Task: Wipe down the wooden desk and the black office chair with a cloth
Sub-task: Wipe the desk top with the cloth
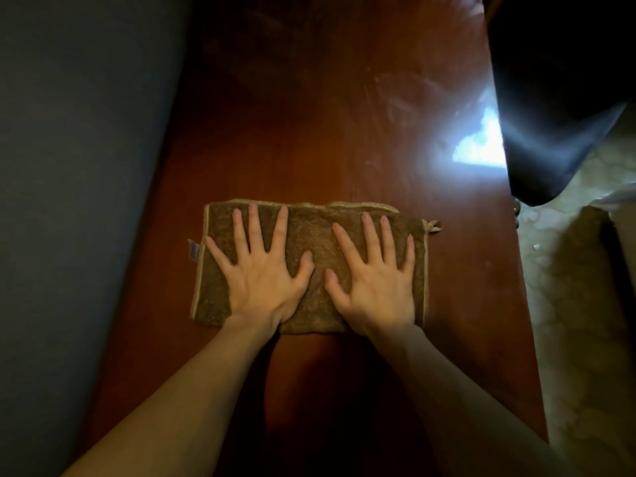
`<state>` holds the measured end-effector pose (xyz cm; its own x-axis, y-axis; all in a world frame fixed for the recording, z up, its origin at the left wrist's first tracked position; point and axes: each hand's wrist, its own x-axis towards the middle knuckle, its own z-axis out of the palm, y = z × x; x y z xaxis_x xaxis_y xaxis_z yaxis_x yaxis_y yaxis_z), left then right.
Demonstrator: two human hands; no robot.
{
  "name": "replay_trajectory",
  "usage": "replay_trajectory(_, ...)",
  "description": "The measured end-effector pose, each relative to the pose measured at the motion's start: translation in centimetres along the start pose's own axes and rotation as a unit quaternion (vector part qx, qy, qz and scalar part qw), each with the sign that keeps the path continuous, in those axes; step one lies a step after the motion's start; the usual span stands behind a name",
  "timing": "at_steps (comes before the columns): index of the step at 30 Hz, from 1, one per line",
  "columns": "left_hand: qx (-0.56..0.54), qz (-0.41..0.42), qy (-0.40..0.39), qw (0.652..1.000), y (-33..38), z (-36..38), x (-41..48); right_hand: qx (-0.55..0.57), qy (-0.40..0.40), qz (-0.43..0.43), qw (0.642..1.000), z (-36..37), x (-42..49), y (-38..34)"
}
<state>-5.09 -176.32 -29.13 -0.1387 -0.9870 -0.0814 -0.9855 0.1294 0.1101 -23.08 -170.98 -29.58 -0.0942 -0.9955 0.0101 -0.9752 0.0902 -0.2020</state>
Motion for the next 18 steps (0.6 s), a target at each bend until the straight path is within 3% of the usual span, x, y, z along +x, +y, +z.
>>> replay_trajectory(18, -0.005, -0.009, 0.010, 1.000, 1.9, -0.9, 12.2, 0.003, 0.018, 0.010, 1.000, -0.1, 11.8, 1.6)
